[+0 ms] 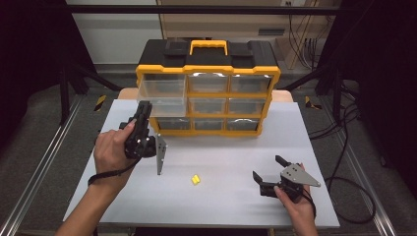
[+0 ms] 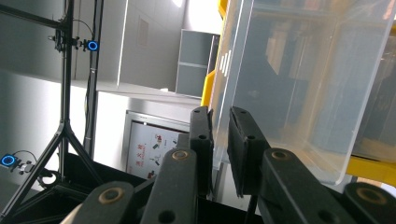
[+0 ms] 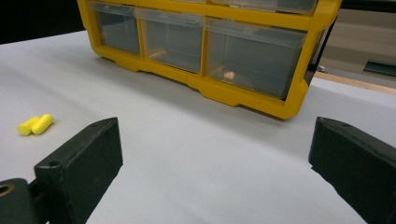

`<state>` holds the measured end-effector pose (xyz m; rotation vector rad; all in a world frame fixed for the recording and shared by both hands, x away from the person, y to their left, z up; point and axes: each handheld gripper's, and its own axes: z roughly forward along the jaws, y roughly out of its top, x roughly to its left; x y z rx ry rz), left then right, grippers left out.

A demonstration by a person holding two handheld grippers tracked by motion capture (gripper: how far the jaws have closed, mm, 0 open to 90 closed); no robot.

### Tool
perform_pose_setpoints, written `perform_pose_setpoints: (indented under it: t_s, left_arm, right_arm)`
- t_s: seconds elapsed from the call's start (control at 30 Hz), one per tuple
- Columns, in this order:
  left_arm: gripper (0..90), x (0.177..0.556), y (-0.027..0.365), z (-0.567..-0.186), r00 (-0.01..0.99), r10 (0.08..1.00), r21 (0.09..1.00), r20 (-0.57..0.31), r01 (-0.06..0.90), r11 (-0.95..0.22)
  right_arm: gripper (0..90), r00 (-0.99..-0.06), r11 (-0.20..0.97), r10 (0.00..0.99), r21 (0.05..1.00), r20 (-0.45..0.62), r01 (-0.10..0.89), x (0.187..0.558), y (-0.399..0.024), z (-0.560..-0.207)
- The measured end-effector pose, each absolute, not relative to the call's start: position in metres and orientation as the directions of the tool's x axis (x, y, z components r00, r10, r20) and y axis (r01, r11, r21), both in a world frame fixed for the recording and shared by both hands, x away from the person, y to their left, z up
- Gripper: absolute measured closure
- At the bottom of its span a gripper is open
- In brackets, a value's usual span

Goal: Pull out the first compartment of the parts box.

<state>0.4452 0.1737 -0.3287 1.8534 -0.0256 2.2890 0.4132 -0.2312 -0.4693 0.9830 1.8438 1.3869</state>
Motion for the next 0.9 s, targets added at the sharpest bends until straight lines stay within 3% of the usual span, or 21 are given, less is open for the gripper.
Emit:
perform_pose_setpoints:
  t_s: [0.77,0.9]
  left_arm:
    - [78.6,0.4424,0.1747,-0.3297,-0.192,0.165,0.132,0.967,-0.17,-0.976]
    - [76.3,0.4421,0.1743,-0.3282,-0.161,0.207,0.176,0.965,-0.186,-0.967]
  right_arm:
    - [3.3,-0.536,0.176,0.843,0.965,-0.046,0.194,0.4135,-0.2298,-0.4698]
    - [3.4,-0.535,0.178,0.843,0.965,-0.048,0.194,0.4135,-0.2297,-0.4699]
